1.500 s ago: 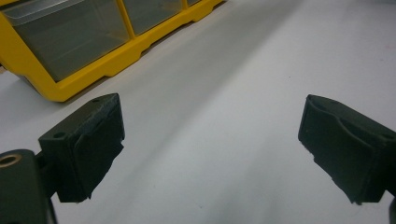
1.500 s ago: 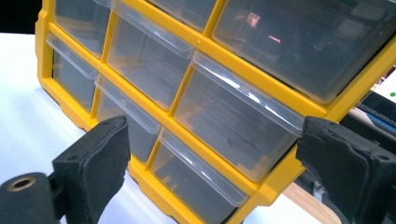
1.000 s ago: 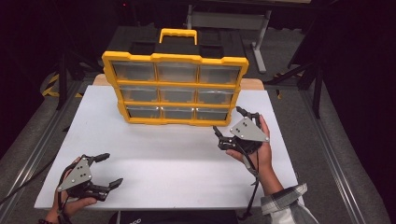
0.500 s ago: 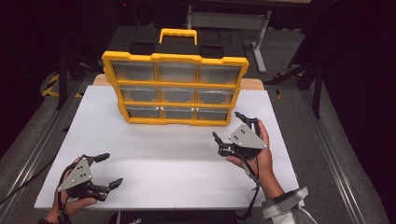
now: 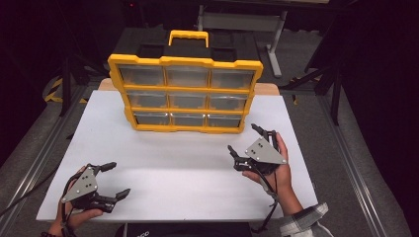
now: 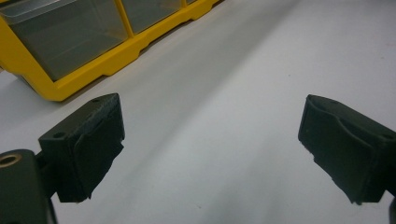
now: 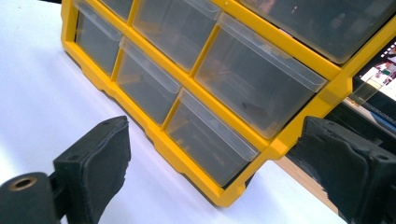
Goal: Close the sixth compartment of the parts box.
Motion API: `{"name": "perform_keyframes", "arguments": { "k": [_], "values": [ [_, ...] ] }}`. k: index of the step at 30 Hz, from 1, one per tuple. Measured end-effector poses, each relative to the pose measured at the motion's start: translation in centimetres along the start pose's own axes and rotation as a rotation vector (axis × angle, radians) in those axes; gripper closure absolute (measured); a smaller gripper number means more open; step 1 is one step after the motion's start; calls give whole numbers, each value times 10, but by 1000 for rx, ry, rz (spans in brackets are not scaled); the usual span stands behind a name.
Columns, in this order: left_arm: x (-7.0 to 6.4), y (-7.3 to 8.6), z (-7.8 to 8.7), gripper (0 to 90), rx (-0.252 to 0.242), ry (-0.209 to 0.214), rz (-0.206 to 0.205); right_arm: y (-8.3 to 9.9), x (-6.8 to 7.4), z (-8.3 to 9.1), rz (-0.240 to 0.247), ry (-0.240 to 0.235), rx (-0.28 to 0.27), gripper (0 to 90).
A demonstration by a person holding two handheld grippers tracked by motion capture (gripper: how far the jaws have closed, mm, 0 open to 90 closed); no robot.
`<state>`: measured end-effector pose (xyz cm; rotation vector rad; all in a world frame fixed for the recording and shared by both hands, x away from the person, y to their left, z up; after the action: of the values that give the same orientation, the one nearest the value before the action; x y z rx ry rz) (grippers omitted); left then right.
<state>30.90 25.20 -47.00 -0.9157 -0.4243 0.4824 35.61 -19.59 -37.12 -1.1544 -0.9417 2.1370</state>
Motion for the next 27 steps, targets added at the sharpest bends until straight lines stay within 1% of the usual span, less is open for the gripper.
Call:
{"name": "perform_keyframes", "arguments": {
  "k": [2,4,9,10,15,27],
  "values": [
    [0,0,0,81,2,0,0,1,1,0,5,1,0,102],
    [0,0,0,81,0,-2,1,3,3,0,4,-11,5,102],
    [0,0,0,81,0,-1,0,9,7,-1,7,-15,14,102],
    [0,0,0,81,1,0,-1,12,9,-2,12,-15,25,102],
    [0,0,0,81,0,0,-1,17,13,-1,15,-21,26,102],
    [-1,0,0,81,0,3,-4,30,16,3,15,-21,50,102]
  ]
}}
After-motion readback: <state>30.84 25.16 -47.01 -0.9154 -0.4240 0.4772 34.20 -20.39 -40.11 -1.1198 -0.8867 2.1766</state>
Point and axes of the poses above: each handheld gripper's, and its own axes: z roughly backward along the jaws, y roughly out of its underside, x roughly to its left, the point moved 2 cm from there along -z, roughly forward along the jaws, and after that the axes turned 10 degrees about x, right-handed, at the moved point
